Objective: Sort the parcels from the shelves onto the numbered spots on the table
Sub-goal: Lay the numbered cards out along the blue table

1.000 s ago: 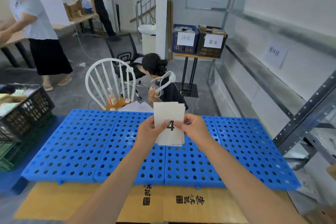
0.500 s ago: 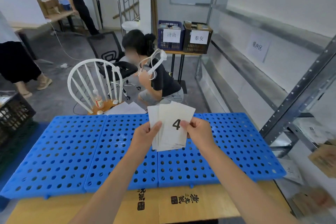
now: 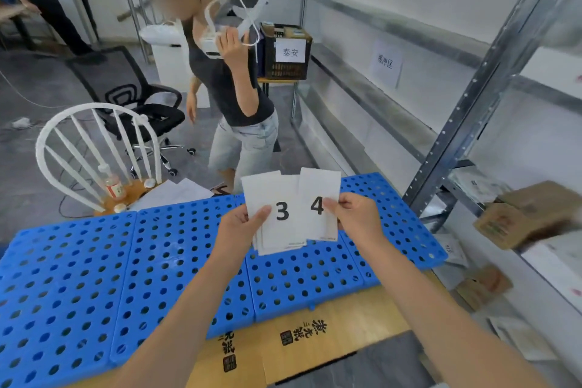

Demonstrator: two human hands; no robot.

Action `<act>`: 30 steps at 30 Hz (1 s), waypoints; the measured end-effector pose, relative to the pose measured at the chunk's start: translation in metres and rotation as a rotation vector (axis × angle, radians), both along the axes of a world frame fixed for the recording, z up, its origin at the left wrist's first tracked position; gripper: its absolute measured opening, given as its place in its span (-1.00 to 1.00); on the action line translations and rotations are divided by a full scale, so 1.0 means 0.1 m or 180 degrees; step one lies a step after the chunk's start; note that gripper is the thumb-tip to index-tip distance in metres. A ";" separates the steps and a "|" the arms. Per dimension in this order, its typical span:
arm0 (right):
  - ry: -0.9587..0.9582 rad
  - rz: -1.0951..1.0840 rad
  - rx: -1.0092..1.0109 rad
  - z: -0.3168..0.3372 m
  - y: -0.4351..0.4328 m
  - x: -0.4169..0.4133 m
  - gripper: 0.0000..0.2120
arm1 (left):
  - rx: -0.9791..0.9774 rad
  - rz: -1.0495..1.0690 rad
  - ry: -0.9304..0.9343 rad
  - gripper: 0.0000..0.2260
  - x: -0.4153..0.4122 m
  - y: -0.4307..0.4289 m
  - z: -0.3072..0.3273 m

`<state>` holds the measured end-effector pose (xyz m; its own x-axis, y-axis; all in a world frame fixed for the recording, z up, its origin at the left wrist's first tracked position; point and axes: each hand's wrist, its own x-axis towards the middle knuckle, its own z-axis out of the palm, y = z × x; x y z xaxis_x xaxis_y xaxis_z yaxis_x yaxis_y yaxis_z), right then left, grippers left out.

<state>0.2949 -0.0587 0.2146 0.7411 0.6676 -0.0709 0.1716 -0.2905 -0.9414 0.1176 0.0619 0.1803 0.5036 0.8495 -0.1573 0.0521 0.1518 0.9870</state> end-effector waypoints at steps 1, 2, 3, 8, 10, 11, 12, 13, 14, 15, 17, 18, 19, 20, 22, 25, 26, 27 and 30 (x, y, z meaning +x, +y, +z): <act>-0.0003 -0.0067 -0.0004 0.00 -0.04 0.02 -0.76 | -0.0001 -0.0039 -0.0012 -0.81 0.05 -0.01 -0.02; 0.0063 -0.0127 -0.0014 0.00 -0.09 0.05 -0.74 | -0.0013 -0.0083 -0.0048 -0.81 0.11 -0.04 -0.03; 0.0158 -0.0194 -0.0033 -0.01 -0.14 0.08 -0.73 | -0.0052 -0.0114 -0.0101 -0.83 0.17 -0.08 -0.04; 0.0035 -0.0512 -0.0320 -0.14 -0.64 0.26 -0.76 | -0.0303 -0.0429 -0.0066 -0.86 0.51 -0.44 -0.20; -0.0054 -0.0724 -0.0322 -0.20 -0.85 0.38 -0.83 | -0.0393 -0.0568 0.0017 -0.83 0.64 -0.60 -0.28; -0.0099 -0.0831 -0.0322 -0.23 -0.94 0.45 -0.86 | -0.0399 -0.0626 0.0069 -0.82 0.71 -0.69 -0.31; -0.0130 -0.0924 -0.0307 -0.27 -1.03 0.52 -0.87 | -0.0372 -0.0672 0.0106 -0.81 0.76 -0.76 -0.32; -0.0134 -0.1005 -0.0275 -0.32 -1.11 0.60 -0.87 | -0.0352 -0.0707 0.0132 -0.81 0.81 -0.83 -0.34; -0.0123 -0.1069 -0.0252 -0.36 -1.19 0.68 -0.87 | -0.0347 -0.0724 0.0144 -0.81 0.87 -0.89 -0.35; -0.0094 -0.1105 -0.0245 -0.41 -1.27 0.76 -0.87 | -0.0362 -0.0697 0.0167 -0.81 0.93 -0.94 -0.36; 0.0048 -0.1132 -0.0237 -0.49 -1.43 0.94 -0.87 | -0.0424 -0.0631 0.0197 -0.82 1.06 -1.03 -0.39; 0.0140 -0.1162 -0.0253 -0.55 -1.51 1.05 -0.88 | -0.0469 -0.0626 0.0203 -0.83 1.13 -1.07 -0.41; 0.0201 -0.1186 -0.0296 -0.63 -1.58 1.18 -0.88 | -0.0508 -0.0608 0.0231 -0.84 1.20 -1.11 -0.44; 0.0246 -0.1189 -0.0329 -0.71 -1.66 1.31 -0.88 | -0.0527 -0.0588 0.0271 -0.85 1.27 -1.16 -0.46; 0.0375 -0.1177 -0.0400 -0.89 -1.79 1.57 -0.86 | -0.0547 -0.0556 0.0310 -0.85 1.42 -1.25 -0.50; 0.0488 -0.1013 -0.0718 -1.22 -1.97 1.88 -0.85 | -0.0571 -0.0377 0.0360 -0.84 1.65 -1.38 -0.56; 0.0498 -0.0954 -0.0819 -1.34 -2.02 1.96 -0.87 | -0.0575 -0.0316 0.0378 -0.84 1.72 -1.43 -0.56; 0.0489 -0.0897 -0.0934 -1.46 -2.08 2.05 -0.89 | -0.0593 -0.0245 0.0388 -0.82 1.79 -1.47 -0.58; 0.0350 -0.0657 -0.1414 -1.82 -2.18 2.26 -0.72 | -0.0615 -0.0110 0.0504 -0.75 1.97 -1.60 -0.64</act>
